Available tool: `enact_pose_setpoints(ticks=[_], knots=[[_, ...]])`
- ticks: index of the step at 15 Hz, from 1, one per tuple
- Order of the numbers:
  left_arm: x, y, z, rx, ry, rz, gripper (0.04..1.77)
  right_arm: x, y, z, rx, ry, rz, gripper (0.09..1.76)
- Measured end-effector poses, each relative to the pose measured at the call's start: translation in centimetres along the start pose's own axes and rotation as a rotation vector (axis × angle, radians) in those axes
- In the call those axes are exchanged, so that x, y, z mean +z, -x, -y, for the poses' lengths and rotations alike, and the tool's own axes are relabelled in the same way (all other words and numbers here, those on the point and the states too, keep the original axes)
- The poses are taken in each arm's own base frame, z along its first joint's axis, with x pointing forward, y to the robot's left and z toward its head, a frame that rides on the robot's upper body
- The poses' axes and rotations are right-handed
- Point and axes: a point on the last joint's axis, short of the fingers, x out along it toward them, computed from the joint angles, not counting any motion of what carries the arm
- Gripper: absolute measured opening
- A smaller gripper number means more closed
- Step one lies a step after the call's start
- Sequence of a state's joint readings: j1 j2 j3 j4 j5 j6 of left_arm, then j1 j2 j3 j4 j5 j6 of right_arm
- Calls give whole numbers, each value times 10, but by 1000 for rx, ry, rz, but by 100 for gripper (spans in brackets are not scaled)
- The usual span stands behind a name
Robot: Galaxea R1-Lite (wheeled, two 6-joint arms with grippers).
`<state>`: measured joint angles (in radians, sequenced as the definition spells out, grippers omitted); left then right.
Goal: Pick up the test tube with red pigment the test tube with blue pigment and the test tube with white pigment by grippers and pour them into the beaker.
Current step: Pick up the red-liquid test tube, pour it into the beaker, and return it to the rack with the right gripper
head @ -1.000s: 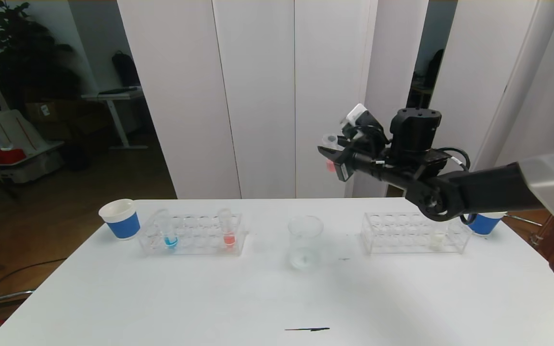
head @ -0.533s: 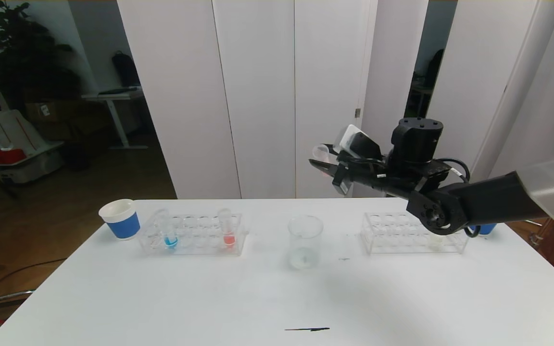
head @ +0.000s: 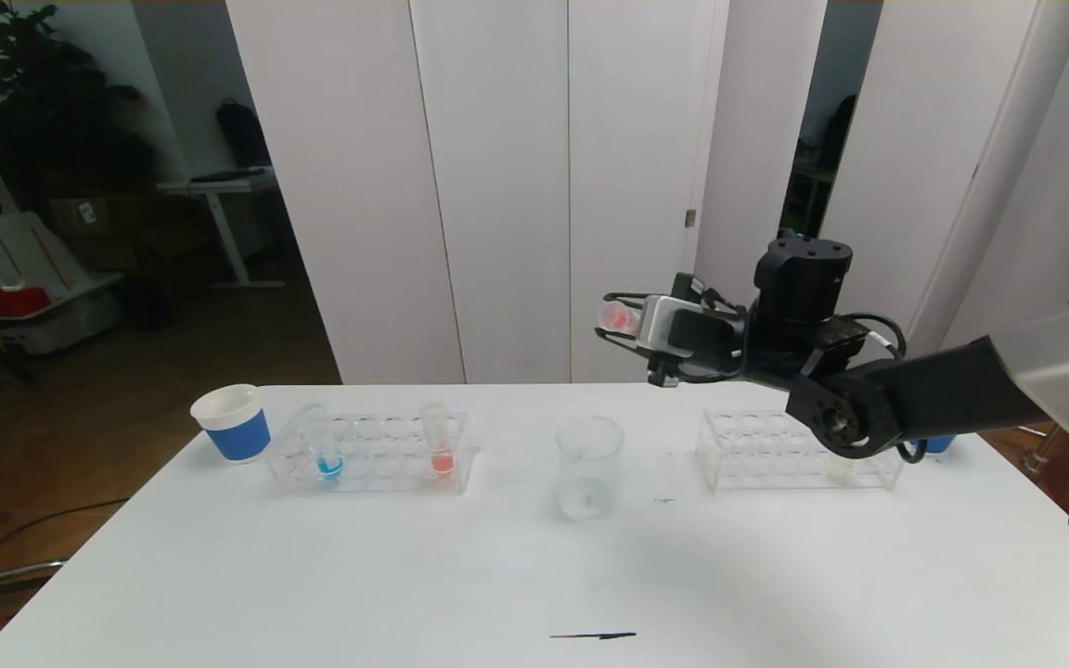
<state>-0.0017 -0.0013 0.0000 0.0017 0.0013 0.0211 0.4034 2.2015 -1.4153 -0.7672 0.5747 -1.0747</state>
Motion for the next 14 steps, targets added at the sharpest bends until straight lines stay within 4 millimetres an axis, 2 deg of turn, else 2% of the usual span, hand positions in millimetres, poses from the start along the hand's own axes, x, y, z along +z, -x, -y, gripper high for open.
enact_pose_setpoints(ticks=[6,11,14], knots=[[0,0,0,0,0,0,175,-12,-1,-7,23,183,22,58],[0,0,0,0,0,0,175,-18,-6,-15,-5,324,138,58],[0,0,0,0,0,0,175,-27,-2,-20,-6,377,156,58]])
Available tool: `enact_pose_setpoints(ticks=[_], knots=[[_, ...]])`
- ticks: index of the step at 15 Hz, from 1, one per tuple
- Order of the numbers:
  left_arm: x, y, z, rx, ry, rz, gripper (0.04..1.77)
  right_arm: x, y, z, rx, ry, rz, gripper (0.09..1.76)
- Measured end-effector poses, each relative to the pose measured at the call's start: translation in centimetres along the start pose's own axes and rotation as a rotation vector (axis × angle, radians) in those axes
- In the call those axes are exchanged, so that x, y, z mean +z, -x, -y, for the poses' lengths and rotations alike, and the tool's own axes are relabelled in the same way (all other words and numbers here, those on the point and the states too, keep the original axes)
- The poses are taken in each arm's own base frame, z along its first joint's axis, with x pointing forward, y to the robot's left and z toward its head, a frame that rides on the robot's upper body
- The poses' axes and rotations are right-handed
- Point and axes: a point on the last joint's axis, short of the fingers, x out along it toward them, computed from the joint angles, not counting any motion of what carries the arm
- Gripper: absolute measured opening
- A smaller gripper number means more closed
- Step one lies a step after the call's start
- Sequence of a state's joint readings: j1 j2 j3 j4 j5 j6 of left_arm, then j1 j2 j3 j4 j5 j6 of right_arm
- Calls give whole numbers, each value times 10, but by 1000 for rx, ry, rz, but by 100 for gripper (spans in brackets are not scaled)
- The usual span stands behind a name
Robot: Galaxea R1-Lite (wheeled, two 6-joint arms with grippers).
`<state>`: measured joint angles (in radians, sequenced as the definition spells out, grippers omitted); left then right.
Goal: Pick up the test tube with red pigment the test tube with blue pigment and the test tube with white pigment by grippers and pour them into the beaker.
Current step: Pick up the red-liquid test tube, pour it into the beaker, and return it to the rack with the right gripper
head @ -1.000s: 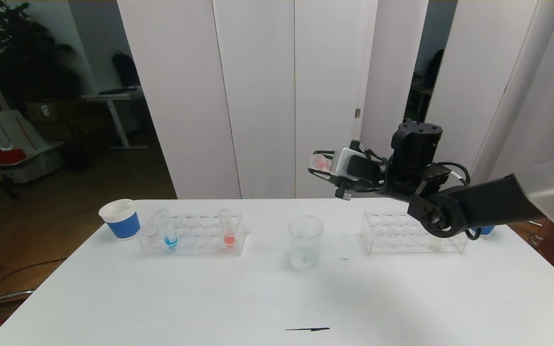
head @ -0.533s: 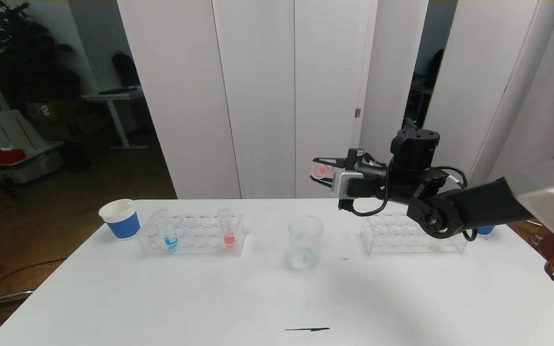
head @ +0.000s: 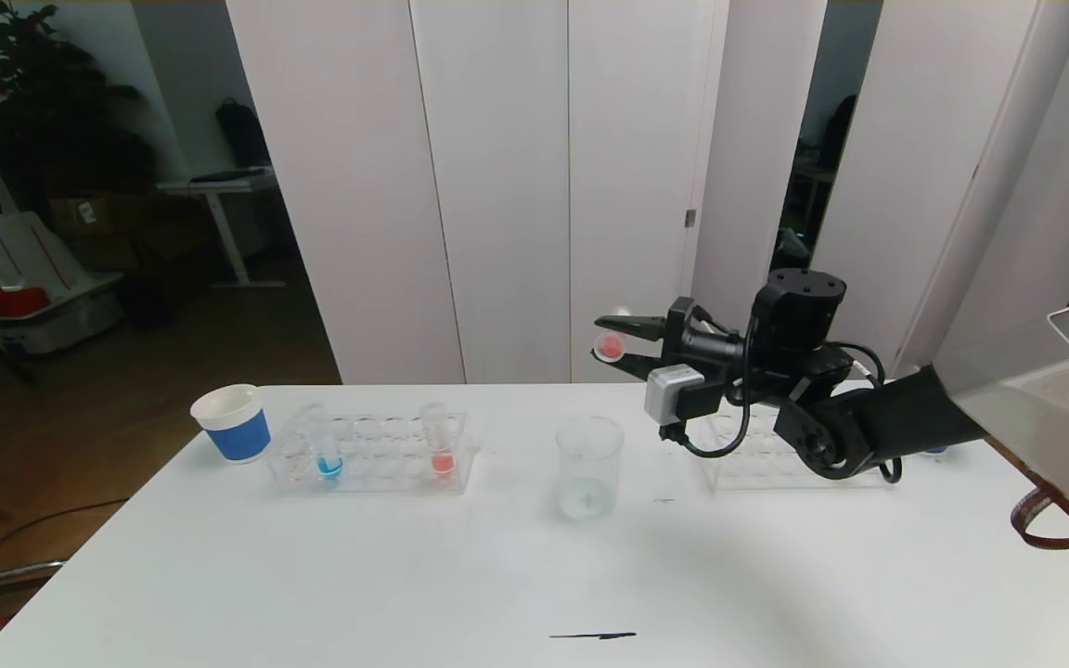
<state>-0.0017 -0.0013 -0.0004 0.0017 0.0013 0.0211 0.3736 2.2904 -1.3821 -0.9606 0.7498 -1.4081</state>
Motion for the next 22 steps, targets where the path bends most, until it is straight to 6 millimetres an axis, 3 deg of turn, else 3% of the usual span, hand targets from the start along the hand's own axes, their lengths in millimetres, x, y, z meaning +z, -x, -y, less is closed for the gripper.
enact_pose_setpoints(ticks=[11,22], knots=[[0,0,0,0,0,0,175,-10,0,-14,18,116,-14,58],[0,0,0,0,0,0,175,-12,-9,-8,-12,298,-6,58]])
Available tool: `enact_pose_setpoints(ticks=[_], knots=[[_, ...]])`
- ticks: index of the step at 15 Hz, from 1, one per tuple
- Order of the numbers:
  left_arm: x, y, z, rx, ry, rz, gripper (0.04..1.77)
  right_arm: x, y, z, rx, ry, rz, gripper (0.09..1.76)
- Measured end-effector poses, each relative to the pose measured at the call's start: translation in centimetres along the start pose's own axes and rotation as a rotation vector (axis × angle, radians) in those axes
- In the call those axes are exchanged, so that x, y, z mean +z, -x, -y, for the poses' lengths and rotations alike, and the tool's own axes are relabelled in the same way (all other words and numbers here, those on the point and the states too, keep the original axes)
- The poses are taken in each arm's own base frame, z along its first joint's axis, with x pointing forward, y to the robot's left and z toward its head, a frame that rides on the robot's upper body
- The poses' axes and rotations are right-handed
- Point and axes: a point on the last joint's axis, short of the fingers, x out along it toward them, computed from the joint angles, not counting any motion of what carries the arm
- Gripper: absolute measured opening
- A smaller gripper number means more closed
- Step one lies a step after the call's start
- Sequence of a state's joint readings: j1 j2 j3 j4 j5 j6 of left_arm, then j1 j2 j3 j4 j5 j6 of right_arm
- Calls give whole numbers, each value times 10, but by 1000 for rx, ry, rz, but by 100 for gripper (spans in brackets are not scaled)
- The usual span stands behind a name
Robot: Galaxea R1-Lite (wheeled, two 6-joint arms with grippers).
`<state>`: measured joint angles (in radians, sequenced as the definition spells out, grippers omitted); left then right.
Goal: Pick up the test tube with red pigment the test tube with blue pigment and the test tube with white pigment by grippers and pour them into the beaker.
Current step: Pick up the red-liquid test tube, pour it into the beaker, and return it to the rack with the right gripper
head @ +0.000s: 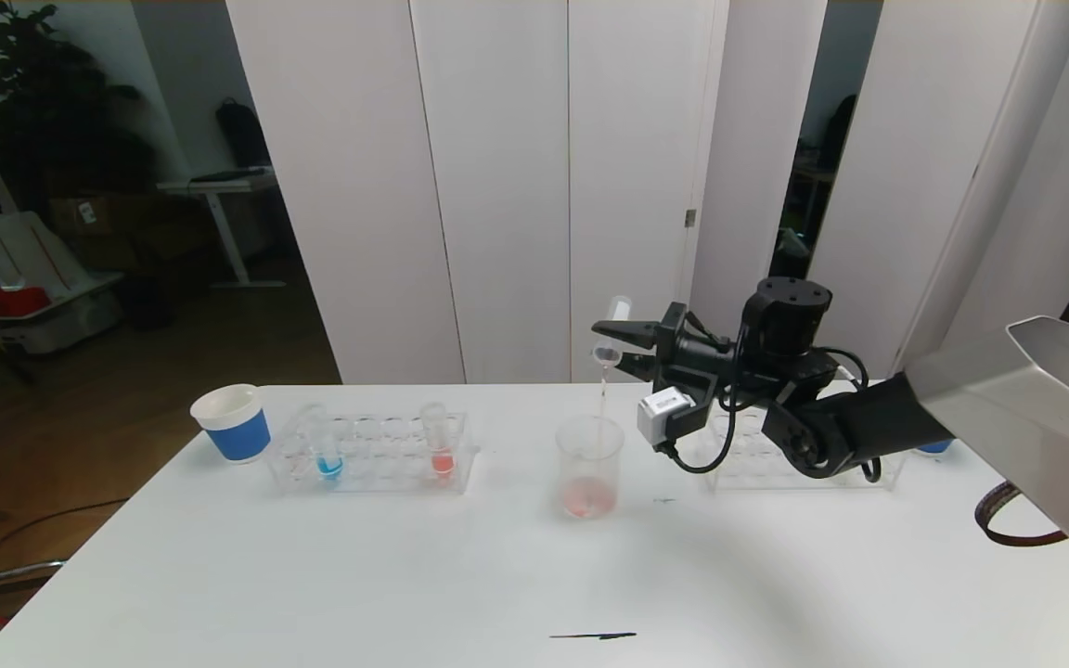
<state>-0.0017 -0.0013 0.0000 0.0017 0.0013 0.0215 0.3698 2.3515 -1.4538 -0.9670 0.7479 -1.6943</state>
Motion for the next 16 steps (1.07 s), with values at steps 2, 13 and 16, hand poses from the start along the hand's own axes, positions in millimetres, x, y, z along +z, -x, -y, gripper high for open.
enact_pose_setpoints(ticks=[2,13,16], knots=[[0,0,0,0,0,0,175,-2,-1,4,-13,42,-3,58],[0,0,0,0,0,0,175,-4,-2,9,-41,74,-33,58],[0,0,0,0,0,0,175,-5,2,18,-71,-53,-137,58]])
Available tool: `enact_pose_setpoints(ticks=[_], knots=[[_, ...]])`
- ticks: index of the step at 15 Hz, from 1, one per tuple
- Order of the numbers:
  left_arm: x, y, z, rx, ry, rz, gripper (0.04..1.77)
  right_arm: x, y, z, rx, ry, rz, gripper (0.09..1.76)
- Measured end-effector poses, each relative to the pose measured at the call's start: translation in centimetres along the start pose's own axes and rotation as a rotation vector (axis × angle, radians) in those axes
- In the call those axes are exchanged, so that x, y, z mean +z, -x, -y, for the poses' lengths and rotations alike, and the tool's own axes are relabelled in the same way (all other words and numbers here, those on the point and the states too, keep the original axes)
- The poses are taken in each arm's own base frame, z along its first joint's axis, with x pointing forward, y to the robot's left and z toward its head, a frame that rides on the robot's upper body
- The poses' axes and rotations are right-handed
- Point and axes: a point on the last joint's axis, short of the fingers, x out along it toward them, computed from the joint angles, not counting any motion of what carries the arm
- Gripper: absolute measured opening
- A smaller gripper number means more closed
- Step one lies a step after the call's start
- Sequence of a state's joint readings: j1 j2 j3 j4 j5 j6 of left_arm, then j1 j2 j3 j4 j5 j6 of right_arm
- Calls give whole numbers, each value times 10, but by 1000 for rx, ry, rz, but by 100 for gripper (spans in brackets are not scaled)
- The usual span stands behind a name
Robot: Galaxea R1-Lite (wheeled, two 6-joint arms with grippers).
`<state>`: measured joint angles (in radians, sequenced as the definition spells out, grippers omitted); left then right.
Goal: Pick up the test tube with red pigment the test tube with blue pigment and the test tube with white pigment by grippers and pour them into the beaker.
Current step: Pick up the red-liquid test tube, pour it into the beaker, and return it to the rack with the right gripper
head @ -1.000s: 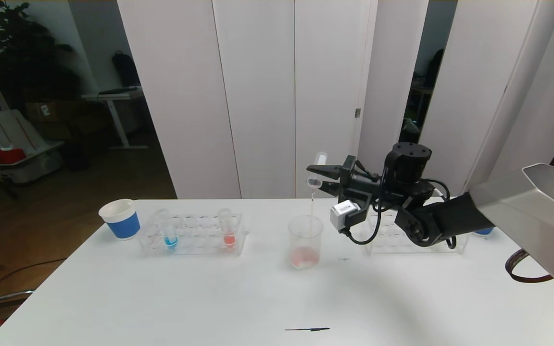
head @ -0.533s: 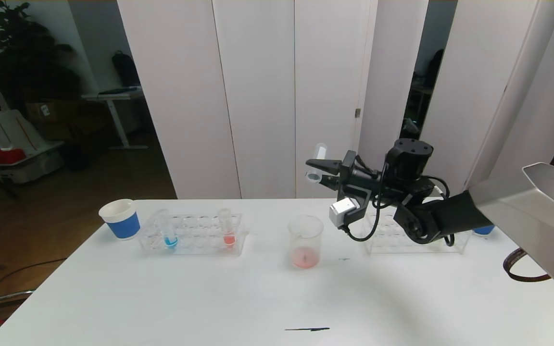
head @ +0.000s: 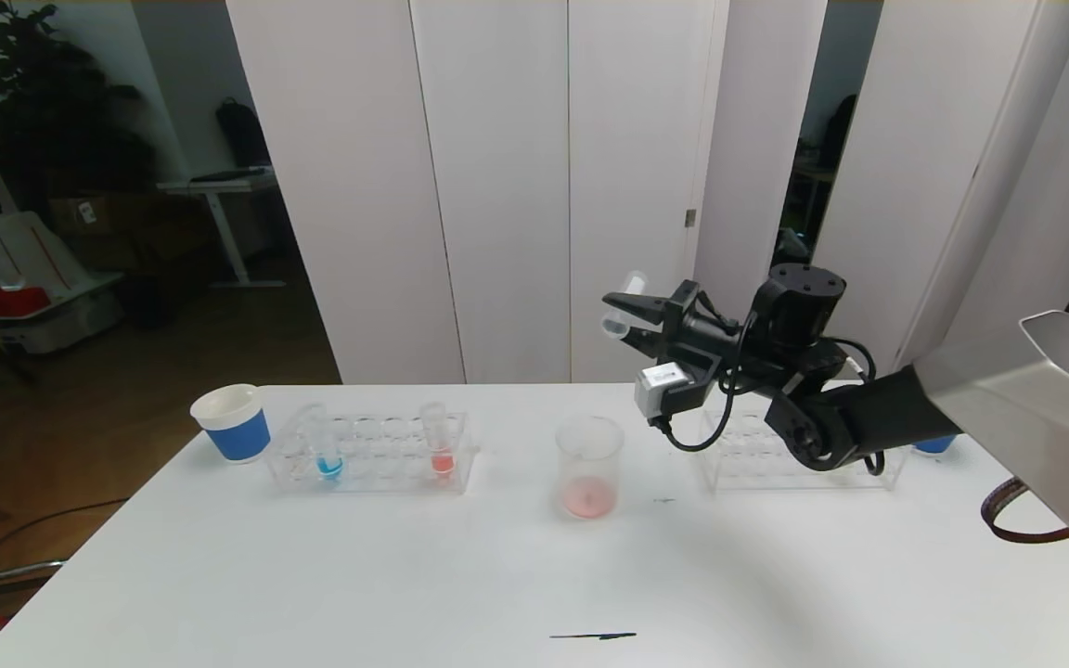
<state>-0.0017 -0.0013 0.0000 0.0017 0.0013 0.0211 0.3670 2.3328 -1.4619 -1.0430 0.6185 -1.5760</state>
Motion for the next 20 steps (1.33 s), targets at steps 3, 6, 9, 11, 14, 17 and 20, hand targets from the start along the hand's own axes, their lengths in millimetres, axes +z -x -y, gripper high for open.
enact_pose_setpoints(ticks=[3,6,9,11,14,17,20], knots=[[0,0,0,0,0,0,175,2,0,22,-97,-169,-184,58],[0,0,0,0,0,0,175,10,0,48,-235,-416,-395,58],[0,0,0,0,0,1,175,18,5,63,-365,-656,-526,58],[0,0,0,0,0,0,175,15,12,72,-451,-798,-607,58],[0,0,0,0,0,0,175,7,29,84,-540,-1082,-706,58],[0,0,0,0,0,0,175,5,59,91,-551,-1325,-806,58],[0,0,0,0,0,0,175,-3,104,95,-593,-1418,-931,58]])
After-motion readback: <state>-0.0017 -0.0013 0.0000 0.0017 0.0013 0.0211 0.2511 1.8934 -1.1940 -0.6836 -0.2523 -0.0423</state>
